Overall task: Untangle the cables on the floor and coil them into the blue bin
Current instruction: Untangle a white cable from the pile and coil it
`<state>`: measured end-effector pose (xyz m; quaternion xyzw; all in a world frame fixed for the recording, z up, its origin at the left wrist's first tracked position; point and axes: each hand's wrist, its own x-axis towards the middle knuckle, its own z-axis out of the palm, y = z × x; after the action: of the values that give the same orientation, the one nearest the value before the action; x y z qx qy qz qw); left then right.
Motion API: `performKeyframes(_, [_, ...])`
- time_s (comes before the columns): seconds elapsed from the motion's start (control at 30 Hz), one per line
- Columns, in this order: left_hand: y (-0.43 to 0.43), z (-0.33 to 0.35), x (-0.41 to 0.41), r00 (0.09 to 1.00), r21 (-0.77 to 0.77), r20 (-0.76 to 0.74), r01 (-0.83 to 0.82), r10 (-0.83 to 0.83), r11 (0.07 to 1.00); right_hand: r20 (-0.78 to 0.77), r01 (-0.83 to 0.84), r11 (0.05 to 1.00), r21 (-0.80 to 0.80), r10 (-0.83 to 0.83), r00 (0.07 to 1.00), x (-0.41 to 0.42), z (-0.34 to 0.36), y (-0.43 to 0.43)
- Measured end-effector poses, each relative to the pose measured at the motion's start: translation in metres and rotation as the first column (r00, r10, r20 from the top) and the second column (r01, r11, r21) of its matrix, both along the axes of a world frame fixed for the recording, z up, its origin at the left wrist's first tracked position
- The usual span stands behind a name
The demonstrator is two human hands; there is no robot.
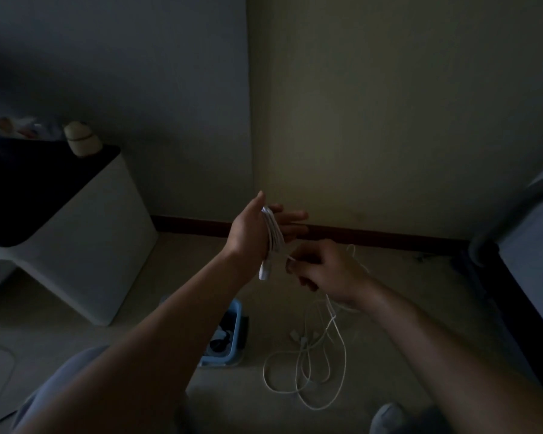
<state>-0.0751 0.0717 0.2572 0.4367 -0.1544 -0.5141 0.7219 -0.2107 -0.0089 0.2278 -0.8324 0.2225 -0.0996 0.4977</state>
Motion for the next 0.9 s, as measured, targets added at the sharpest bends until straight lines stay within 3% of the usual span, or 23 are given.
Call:
performKeyframes(0.17, [0.0,0.003,-0.006,0.985,0.104,0.167,0.016,-0.033,0.994,0.082,0.038,0.968,0.247,-0.06,0.995,-0.003,0.012,-0.002])
performKeyframes(0.33, [-0.001,0.004,-0.007,0.976,0.171,0.208,0.02,-0.056,0.985,0.151,0.049,0.944,0.326,-0.103,0.983,-0.007,0.024,-0.008])
performKeyframes(0.43, [-0.002,0.001,-0.01,0.952,0.213,0.26,0.109,-0.164,0.971,0.173,0.046,0.946,0.32,-0.106,0.979,-0.01,0.029,-0.012])
performKeyframes(0.6, [0.002,0.002,-0.02,0.82,0.292,0.388,0.324,-0.421,0.9,0.202,0.058,0.983,0.177,-0.094,0.975,-0.013,0.029,-0.023])
performKeyframes(0.9, [0.002,0.001,-0.021,0.741,0.276,0.433,0.433,-0.514,0.858,0.286,0.152,0.983,0.1,-0.174,0.942,-0.018,0.025,-0.045])
